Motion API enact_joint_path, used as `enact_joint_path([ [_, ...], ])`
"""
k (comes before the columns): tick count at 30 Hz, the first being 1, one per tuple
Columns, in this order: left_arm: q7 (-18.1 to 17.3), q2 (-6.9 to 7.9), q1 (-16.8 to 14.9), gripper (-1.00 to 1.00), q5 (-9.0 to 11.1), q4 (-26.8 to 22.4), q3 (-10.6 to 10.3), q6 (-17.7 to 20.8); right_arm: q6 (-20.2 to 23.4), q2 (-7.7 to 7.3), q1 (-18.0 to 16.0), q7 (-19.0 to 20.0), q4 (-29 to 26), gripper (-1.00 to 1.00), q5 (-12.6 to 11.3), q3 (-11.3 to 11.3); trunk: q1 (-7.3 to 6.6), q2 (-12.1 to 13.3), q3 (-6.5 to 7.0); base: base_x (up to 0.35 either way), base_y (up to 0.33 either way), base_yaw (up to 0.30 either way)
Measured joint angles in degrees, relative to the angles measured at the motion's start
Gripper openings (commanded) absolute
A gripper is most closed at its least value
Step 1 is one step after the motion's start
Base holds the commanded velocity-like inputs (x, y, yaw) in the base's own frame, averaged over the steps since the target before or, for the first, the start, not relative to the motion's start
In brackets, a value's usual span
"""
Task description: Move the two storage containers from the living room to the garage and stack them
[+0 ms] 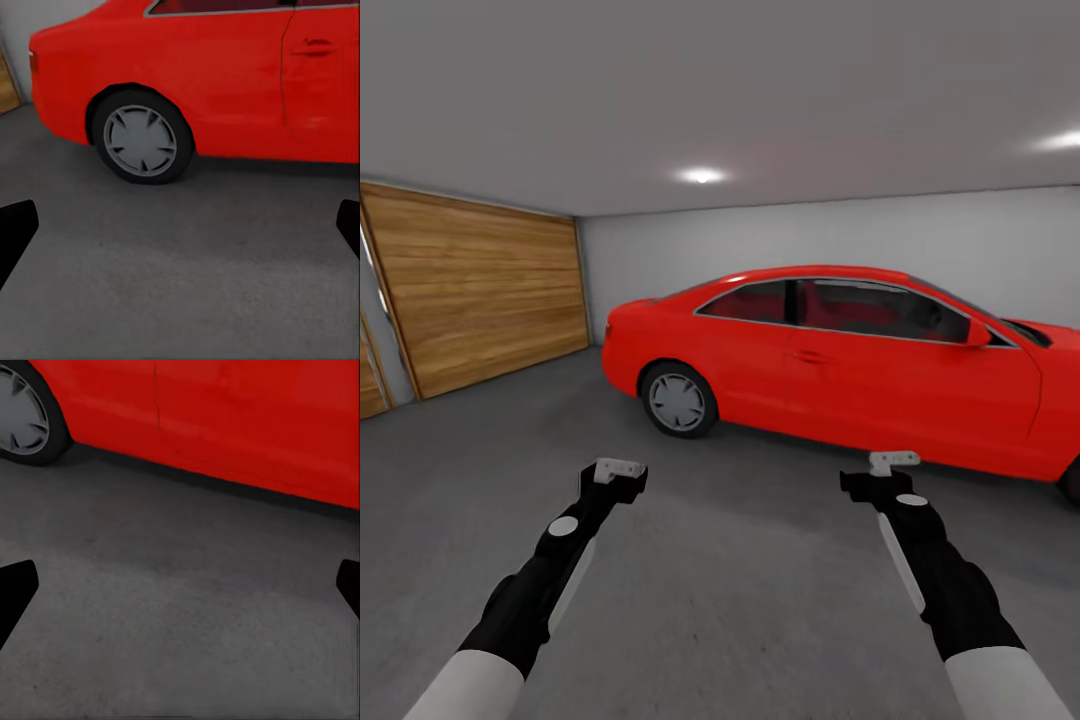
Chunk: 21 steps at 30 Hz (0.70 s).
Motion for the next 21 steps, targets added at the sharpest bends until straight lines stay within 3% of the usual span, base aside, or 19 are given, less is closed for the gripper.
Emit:
enact_joint_path([
  [17, 0.0, -0.06, 0.0, 1.00, 0.1, 0.0, -0.1, -0.5, 0.0, 0.32, 0.0, -0.7, 0.5, 1.00, -0.2, -0.2, 0.00, 0.0, 0.15, 0.000, 0.000, -0.283],
  [21, 0.0, -0.01, 0.0, 1.00, 0.1, 0.0, -0.1, -0.4, -0.1, 0.31, 0.0, -0.8, 0.5, 1.00, -0.2, -0.3, 0.00, 0.0, 0.15, 0.000, 0.000, -0.158],
])
